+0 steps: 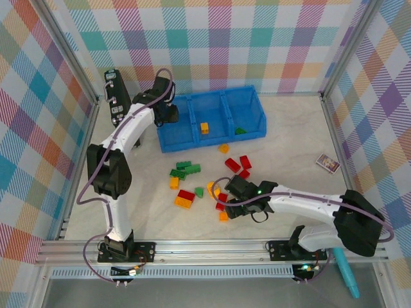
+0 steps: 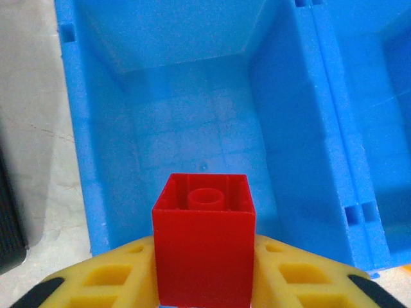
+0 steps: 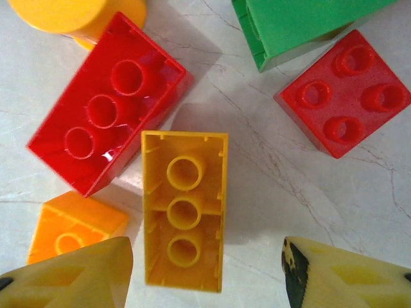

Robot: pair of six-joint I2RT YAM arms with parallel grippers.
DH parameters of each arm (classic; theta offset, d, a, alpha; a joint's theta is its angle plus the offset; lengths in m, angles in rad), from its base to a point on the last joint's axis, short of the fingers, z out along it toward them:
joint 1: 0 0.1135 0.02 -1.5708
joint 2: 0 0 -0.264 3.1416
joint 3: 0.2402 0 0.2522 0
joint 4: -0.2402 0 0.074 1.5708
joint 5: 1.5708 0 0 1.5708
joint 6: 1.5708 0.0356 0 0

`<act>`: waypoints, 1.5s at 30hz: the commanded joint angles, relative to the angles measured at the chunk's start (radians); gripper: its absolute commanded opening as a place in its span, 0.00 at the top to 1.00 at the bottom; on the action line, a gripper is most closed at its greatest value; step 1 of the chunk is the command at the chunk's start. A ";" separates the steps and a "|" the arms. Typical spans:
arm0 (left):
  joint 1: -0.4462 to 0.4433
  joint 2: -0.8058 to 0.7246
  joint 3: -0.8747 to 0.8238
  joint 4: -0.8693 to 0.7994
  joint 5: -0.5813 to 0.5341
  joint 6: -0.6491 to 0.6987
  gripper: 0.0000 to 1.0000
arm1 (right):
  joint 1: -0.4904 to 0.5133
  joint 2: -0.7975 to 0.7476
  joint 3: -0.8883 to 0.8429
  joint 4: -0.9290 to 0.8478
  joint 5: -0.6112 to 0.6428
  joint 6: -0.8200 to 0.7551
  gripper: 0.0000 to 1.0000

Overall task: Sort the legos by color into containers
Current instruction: Place the lego in the container, then pick up the lego from the bottom-center of the table, then place the lego in the container.

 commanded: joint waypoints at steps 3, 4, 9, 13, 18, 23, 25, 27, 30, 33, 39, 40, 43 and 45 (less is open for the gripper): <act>0.012 0.032 0.052 -0.043 0.038 0.023 0.54 | 0.007 0.055 -0.009 0.049 0.024 0.001 0.36; 0.012 0.034 0.055 -0.043 0.040 0.025 0.50 | 0.007 0.065 -0.009 0.057 0.022 -0.002 0.36; 0.012 0.010 0.051 -0.048 0.034 0.033 0.39 | 0.006 0.115 0.000 0.081 0.022 -0.007 0.43; 0.011 -0.058 0.037 -0.072 0.030 0.050 0.38 | 0.006 0.136 0.005 0.080 0.025 -0.007 0.54; 0.005 -0.228 -0.060 -0.150 0.078 0.071 0.34 | 0.007 0.074 0.015 0.050 0.024 -0.015 0.64; -0.003 -0.515 -0.329 -0.148 0.068 0.016 0.33 | -0.002 -0.028 0.095 -0.071 0.049 -0.049 0.66; -0.004 -0.616 -0.412 -0.153 0.081 -0.013 0.33 | -0.006 -0.049 0.143 -0.122 0.066 -0.074 0.67; -0.004 -0.692 -0.468 -0.173 0.112 -0.025 0.33 | -0.014 -0.062 0.199 -0.153 0.079 -0.113 0.66; -0.006 -0.783 -0.542 -0.205 0.137 -0.056 0.32 | -0.060 -0.044 0.308 -0.155 0.091 -0.210 0.66; -0.006 -0.875 -0.632 -0.202 0.160 -0.078 0.30 | -0.144 0.033 0.454 -0.146 0.114 -0.325 0.65; -0.006 -0.979 -0.741 -0.227 0.153 -0.127 0.29 | -0.271 0.210 0.651 0.006 0.080 -0.440 0.65; -0.008 -0.988 -0.756 -0.227 0.157 -0.135 0.29 | -0.282 0.243 0.679 0.026 0.072 -0.453 0.65; -0.008 -1.006 -0.801 -0.225 0.174 -0.155 0.28 | -0.303 0.354 0.773 0.073 0.066 -0.487 0.65; -0.011 -1.013 -0.817 -0.228 0.183 -0.167 0.28 | -0.316 0.419 0.828 0.091 0.058 -0.493 0.65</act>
